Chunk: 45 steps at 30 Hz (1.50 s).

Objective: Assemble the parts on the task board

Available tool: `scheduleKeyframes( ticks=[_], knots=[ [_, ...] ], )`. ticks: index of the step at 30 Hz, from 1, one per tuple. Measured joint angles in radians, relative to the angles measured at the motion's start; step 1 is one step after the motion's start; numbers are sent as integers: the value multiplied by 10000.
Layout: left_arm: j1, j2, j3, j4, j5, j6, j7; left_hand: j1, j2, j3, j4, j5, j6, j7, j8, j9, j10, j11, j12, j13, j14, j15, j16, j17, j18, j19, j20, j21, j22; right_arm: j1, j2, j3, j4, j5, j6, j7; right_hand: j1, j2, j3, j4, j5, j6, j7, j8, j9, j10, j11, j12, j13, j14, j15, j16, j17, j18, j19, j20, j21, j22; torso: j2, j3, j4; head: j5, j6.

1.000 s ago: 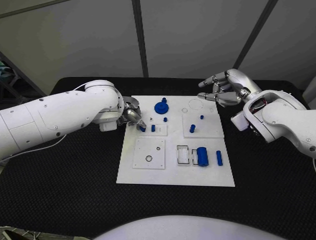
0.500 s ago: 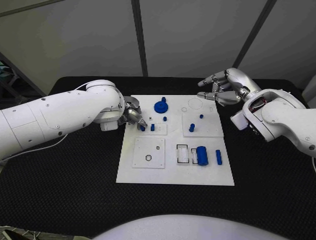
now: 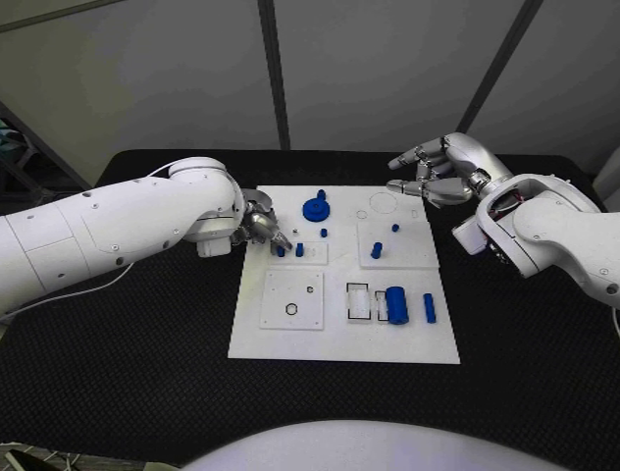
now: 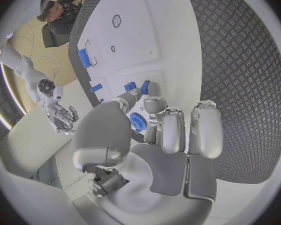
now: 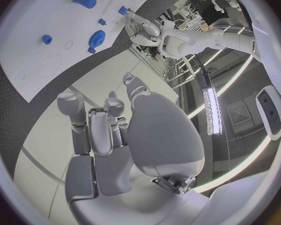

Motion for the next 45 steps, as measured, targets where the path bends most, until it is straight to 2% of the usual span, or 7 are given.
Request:
scheduleKeyframes(
  ticks=[15,23,31,33,34,42,45],
  knots=[
    [-51,-221,-10,96,-14,-153,-101,-690,-172,-2204,1031,-39,161,19,-163,-11,34,42,-49,-64,0,1,0,0,-1,0,1,-22,-1,0,-11,0,-10,0,0,0,0,0,0,0,0,0,0,0,0,0,0,-43,-44,0,0,-53,-40,0,0,0,0,-33,0,0,-1,-20,42],
    [-60,-380,225,213,20,-471,-66,-430,88,-2944,1343,-39,112,67,-170,25,-131,107,-226,-301,0,1,0,0,-1,0,1,-213,-2,0,0,0,-32,0,1,0,0,0,0,0,0,0,0,0,0,0,0,-43,-44,0,0,-53,-40,0,0,0,1,-34,0,-5,-1,-22,57],
    [-54,-515,374,259,241,-1296,474,357,151,-3897,1609,-39,-1053,510,-583,-109,-1662,479,-1916,-2402,43,268,-189,0,12,-644,173,-2003,-1507,0,16,0,-70,0,2,2,0,0,0,0,0,0,0,0,0,0,0,-43,-43,0,0,-53,-39,0,0,0,1,-34,-1,-3,-1,-33,77],
    [-54,-525,387,260,294,-1508,697,596,154,-4102,1670,-39,-1381,660,-720,-234,-1887,638,-2031,-2534,55,345,-473,0,797,-849,277,-2512,-1955,0,17,0,-76,0,2,2,0,0,0,0,0,0,0,0,0,0,0,-43,-43,0,0,-53,-39,0,0,0,1,-33,-1,-1,-1,-40,84],
    [-54,-525,388,262,325,-1642,849,726,153,-4180,1673,-39,-1502,713,-777,-288,-1955,706,-2031,-2572,34,366,-626,0,775,-915,343,-2682,-2104,0,17,0,-79,0,2,2,0,0,0,0,0,0,0,0,0,0,0,-43,-42,0,0,-53,-39,0,0,0,1,-33,-1,0,-1,-42,86],
    [-59,-277,332,249,183,-2806,2510,3101,520,-3718,966,1,-2223,1217,-1293,-1106,-3762,1205,-2999,-3389,-2552,973,-5257,-4924,792,-3294,812,-6924,-5527,0,21,-1,-86,0,1,2,0,0,0,0,0,0,0,0,0,0,0,-43,-42,0,0,-53,-39,0,0,0,1,-33,-2,7,-1,-93,171],
    [-113,-154,277,259,-272,-3360,3307,3733,353,-3422,676,1,-2041,1292,-1553,-1517,-4277,1305,-3416,-3824,-3322,1131,-5901,-5575,1400,-3724,965,-7607,-5933,-1,21,-1,-86,0,2,1,0,0,0,0,0,0,0,0,0,0,0,-43,-42,0,0,-53,-39,1,0,0,1,-33,-2,7,-7,-125,203]
  ],
)
